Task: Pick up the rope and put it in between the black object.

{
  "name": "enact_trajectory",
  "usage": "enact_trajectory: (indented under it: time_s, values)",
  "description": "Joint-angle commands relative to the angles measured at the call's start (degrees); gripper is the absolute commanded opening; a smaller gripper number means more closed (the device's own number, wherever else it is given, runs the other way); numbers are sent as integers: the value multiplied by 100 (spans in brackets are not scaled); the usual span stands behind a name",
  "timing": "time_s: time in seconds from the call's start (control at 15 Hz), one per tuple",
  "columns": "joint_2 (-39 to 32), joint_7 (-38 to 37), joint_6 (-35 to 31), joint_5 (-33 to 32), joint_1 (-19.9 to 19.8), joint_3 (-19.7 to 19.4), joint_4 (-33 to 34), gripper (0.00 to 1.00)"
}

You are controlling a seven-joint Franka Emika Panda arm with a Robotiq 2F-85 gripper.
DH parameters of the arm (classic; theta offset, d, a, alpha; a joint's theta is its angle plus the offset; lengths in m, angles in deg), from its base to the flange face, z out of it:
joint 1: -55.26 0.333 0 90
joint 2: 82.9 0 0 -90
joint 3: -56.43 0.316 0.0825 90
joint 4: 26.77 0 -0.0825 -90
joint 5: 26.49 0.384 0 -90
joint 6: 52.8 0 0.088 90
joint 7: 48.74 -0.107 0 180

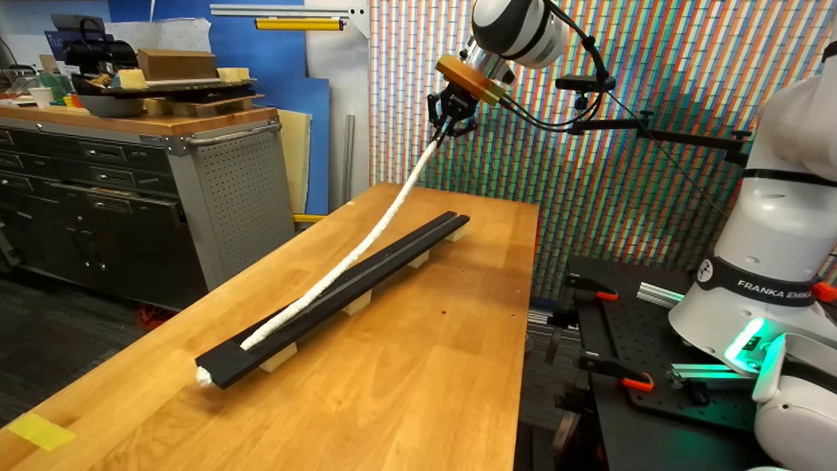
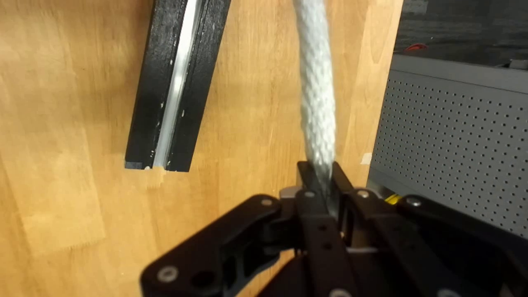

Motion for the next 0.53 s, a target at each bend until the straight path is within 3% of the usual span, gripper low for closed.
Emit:
enact_trajectory:
  time_s: [0.0, 0.47]
  values:
    - [-231, 287, 75, 298, -86, 126, 217, 3]
    - [-569, 236, -25, 110, -129, 87, 208, 3]
